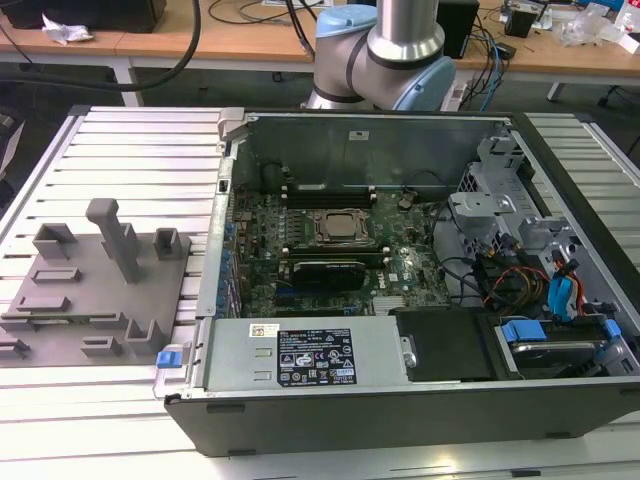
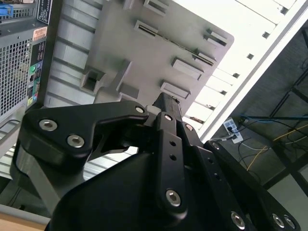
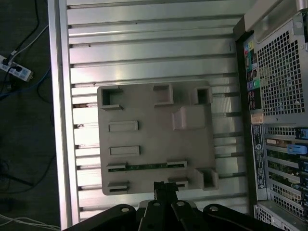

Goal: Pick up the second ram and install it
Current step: 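Reach for the second ram, then pick up the second ram and move it above second insertion slot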

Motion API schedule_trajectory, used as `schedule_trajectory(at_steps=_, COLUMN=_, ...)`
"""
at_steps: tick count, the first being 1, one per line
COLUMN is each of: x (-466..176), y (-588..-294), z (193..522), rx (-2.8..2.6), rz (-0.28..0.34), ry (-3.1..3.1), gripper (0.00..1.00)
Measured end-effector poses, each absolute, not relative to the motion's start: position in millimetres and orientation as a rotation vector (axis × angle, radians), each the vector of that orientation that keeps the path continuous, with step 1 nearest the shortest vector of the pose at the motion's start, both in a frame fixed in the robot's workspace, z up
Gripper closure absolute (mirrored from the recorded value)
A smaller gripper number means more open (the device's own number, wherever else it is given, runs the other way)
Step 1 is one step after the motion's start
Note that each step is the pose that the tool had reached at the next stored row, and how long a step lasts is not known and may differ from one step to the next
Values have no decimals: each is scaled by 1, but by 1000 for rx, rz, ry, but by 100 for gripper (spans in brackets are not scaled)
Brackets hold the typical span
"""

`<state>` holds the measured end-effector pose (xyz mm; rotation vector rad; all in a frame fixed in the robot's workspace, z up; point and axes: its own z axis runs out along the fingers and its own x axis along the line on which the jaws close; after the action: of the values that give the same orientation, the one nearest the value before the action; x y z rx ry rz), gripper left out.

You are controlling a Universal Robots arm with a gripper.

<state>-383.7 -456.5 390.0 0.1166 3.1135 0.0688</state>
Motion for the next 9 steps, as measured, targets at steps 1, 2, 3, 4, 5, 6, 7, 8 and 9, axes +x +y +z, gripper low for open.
schedule_trajectory(at_steps=1, x=-384, y=-456, z=390, rx=117, rz=69, ry=3114, gripper=89)
schedule_trajectory(at_steps=2, x=-384, y=-457, z=390, rx=117, rz=69, ry=3114, gripper=89)
schedule_trajectory(at_steps=3, x=-384, y=-457, z=390, rx=117, rz=69, ry=3114, gripper=89)
schedule_trajectory(at_steps=4, x=-384, y=-457, z=390, rx=117, rz=69, ry=3114, gripper=89)
schedule_trajectory(at_steps=5, x=-384, y=-457, z=390, rx=117, rz=69, ry=3114, gripper=89)
schedule_trajectory(at_steps=6, x=-384, y=-457, z=390, rx=110, rz=69, ry=3114, gripper=89)
schedule_trajectory(at_steps=7, x=-384, y=-457, z=390, rx=97, rz=69, ry=3115, gripper=89)
schedule_trajectory(at_steps=8, x=-384, y=-457, z=390, rx=86, rz=69, ry=3115, gripper=89)
schedule_trajectory(at_steps=9, x=-384, y=-457, z=390, rx=68, rz=69, ry=3116, gripper=89)
